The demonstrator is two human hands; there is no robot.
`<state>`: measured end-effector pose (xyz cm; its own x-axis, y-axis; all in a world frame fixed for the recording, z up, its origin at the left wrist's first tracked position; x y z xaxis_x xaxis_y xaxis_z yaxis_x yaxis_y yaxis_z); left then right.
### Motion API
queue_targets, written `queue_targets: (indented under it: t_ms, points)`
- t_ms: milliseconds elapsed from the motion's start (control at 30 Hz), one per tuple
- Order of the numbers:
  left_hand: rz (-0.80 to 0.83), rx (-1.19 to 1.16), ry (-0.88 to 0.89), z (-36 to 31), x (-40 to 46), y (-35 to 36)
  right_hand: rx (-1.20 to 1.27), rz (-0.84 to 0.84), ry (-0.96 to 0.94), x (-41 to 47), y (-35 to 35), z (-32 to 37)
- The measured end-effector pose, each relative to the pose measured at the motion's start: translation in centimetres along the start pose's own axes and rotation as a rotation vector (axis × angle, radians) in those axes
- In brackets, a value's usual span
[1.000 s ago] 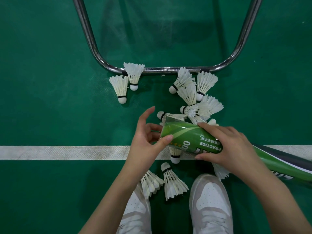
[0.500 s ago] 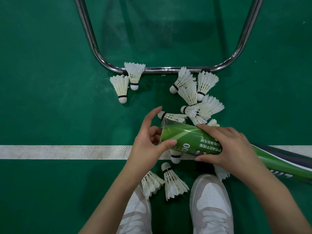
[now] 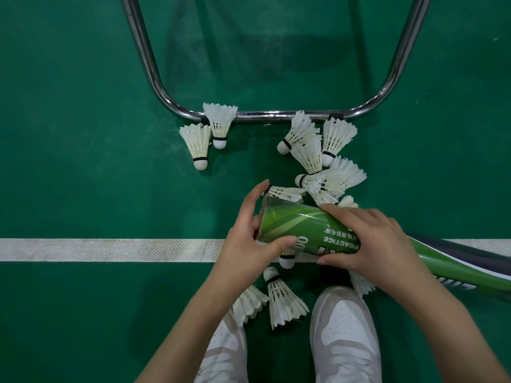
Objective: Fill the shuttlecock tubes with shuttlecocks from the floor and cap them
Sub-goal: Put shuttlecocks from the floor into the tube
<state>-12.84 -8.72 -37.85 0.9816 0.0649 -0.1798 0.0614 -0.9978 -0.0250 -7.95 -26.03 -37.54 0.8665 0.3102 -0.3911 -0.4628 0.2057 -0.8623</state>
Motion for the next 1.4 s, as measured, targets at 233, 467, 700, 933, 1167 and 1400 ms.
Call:
queue_targets:
  t_ms: [233,467,700,933,1167,1400]
  points:
    - [0.000,0.059,0.011,0.0,0.3,-0.2,0.002,0.005,-0.009,0.0,0.0,0.3]
    - [0.088,0.080,-0.003,0.0,0.6,0.0,0.020,-0.010,-0.023,0.2,0.1,0.5]
    - [0.126,0.085,0.005,-0.3,0.6,0.1,0.014,-0.050,-0.052,0.3,0.2,0.7]
    - [0.040,0.072,-0.040,-0.2,1.1,-1.7,0.014,-0.032,-0.026,0.6,-0.1,0.7]
    - [-0.104,0.134,0.032,-1.2,3.3,-6.5,0.026,-0.022,0.000,0.9,-0.3,0.7]
    - [-0.345,0.400,0.147,-1.1,8.2,-13.2,0.039,-0.023,0.003,1.0,-0.2,0.5]
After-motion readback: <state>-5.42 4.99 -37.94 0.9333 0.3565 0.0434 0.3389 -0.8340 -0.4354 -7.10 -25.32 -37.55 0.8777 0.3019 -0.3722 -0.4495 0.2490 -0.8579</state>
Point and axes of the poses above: each hand's wrist, its own x-axis towards the middle knuckle, its own y-axis out of the palm, z = x × y, the point moved 7 cm from there along x, towards the middle knuckle, and after that the axes turned 10 degrees about y, right-handed, at the moved point
